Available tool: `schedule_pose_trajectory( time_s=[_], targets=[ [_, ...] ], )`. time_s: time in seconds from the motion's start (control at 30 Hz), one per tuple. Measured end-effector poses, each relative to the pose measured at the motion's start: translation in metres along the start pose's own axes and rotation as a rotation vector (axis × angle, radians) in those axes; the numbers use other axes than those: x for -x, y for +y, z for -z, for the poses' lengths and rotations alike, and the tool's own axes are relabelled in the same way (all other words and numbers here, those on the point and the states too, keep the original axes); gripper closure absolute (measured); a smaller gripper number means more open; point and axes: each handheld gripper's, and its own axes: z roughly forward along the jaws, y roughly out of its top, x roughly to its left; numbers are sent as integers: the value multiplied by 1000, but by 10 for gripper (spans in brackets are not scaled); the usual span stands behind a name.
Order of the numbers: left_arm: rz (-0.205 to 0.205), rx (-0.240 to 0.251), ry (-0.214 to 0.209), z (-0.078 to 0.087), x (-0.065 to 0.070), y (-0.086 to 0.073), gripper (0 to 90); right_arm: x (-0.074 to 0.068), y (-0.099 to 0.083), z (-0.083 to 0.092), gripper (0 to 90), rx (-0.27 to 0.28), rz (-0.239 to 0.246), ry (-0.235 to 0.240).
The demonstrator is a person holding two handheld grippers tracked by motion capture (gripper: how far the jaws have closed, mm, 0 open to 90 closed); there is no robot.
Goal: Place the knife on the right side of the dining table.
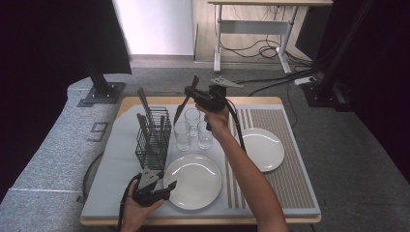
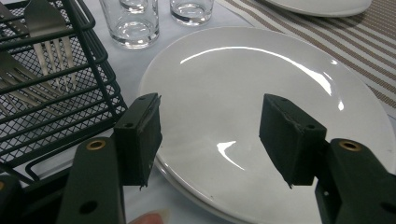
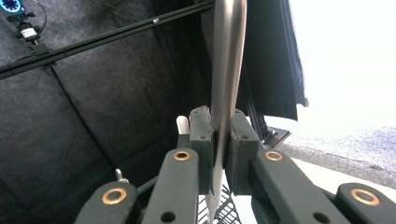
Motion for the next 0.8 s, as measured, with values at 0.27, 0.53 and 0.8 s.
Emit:
schedule_pose_trajectory(
  time_s=[0.27, 0.53, 0.8],
  targets=[
    [-1, -1, 0, 0, 0, 0, 388, 8, 5, 7, 830, 15, 2, -25],
    [-1, -3, -1, 0, 0, 0, 388, 18, 8, 13, 831, 23, -1, -56],
    [-4, -5, -1, -1, 1, 0, 388, 27, 12, 20, 831, 42, -8, -79]
  ],
)
